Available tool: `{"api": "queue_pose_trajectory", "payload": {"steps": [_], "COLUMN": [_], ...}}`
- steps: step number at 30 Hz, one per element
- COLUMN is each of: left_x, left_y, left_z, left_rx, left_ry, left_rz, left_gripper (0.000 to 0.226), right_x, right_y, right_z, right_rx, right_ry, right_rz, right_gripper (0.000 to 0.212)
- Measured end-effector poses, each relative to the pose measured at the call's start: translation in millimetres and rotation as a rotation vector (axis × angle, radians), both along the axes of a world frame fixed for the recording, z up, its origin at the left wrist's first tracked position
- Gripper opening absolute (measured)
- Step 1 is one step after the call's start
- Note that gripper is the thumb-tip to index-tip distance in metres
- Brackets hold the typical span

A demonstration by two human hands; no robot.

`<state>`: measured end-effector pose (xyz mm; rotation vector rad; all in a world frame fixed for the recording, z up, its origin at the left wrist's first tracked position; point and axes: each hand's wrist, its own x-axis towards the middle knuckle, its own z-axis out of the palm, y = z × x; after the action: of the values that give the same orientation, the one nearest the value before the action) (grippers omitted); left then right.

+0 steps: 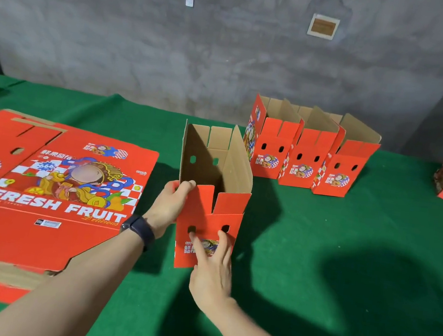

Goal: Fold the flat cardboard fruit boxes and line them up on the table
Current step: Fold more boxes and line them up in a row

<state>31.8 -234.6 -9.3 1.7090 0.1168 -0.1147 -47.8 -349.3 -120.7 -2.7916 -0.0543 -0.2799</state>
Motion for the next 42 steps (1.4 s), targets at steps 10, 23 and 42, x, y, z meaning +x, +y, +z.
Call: {"api": "queue_pose_trajectory", "payload": {"steps": [10, 23, 42], "left_x": [26, 105, 147], "left_y": [10, 91, 90], "left_z": [-6, -37, -66], "left_rx": [0.100, 1.392, 1.464], "left_ry": [-0.075, 0.008, -0.037], "left_rz": [-0.150, -0.204, -0.090], "left_gripper": [0.065, 0.093, 0.080], "right_x": [54, 232, 470], "right_y": [1, -2, -93], "right_z": [9, 30, 35], "right_rx": [-0.239, -0.306, -0.336], "right_ry": [0.176, 0.364, 0.477], "right_rz": [0.001, -0.072, -0.256], "right_gripper": [0.089, 0.100, 0.104]}}
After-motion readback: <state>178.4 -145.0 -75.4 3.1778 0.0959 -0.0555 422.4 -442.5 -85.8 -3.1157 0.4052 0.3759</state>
